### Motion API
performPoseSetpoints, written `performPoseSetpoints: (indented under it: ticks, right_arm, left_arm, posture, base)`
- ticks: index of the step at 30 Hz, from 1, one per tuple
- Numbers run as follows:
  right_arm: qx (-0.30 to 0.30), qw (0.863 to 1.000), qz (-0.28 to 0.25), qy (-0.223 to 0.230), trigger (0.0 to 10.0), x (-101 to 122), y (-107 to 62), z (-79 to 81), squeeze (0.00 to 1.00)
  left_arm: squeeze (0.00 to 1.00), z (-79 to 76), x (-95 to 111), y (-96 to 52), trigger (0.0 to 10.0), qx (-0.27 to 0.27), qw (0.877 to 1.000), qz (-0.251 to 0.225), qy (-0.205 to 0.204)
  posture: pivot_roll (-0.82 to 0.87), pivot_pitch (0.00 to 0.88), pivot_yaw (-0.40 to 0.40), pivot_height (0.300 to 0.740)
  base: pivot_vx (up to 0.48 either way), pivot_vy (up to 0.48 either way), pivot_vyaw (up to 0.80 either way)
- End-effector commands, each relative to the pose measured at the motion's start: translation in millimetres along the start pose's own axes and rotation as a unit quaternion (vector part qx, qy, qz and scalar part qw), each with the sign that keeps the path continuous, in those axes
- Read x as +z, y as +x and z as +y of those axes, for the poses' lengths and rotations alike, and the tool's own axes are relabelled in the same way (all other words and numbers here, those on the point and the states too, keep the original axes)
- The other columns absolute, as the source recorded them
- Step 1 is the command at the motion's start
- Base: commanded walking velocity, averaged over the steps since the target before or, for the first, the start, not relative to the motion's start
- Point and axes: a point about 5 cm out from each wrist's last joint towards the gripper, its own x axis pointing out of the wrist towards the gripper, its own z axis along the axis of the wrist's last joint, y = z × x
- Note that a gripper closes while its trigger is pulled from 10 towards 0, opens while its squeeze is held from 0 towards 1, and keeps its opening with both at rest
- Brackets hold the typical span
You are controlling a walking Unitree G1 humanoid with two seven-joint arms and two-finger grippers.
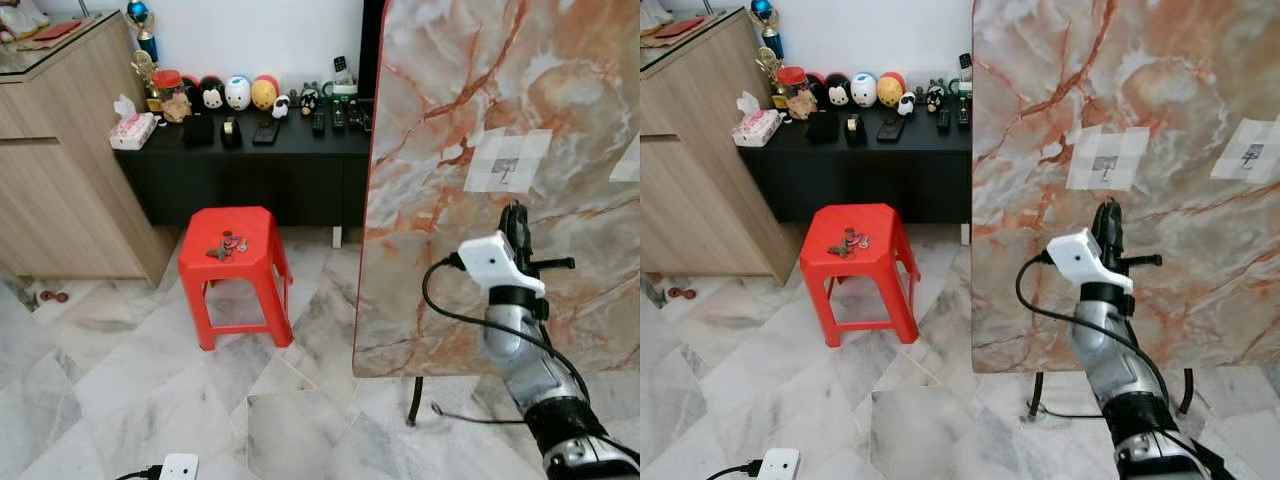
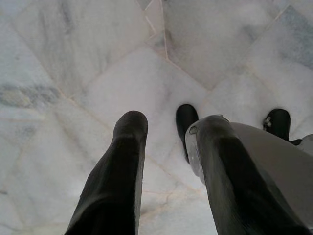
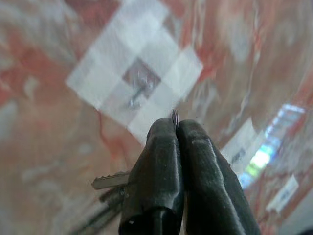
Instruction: Hang keys on a hook
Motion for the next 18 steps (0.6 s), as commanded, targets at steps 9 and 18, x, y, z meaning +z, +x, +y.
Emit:
performPoseSetpoints:
  ticks: [9, 18]
  right_arm:
    - [0.012, 0.976, 0.199, 0.084, 10.0, -69.5, -31.0, -5.4, 0.0]
    - [0.027, 0.902, 0.355, 0.244, 10.0, -107.9, -78.4, 6.1, 0.0]
  left_arm:
    - [0.0, 1.4, -2.7, -0.9, 10.0, 0.001, 1.0, 0.001, -0.009]
    - [0.0, 1.5, -5.0, -1.4, 10.0, -0.001, 1.0, 0.005, -0.005]
  posture:
    - [-0.13, 0.0, -0.001, 0.74]
    - [-0.13, 0.0, -0.003, 0.74]
  base:
    - [0.0, 0.0, 0.0]
    - [0.0, 0.0, 0.0]
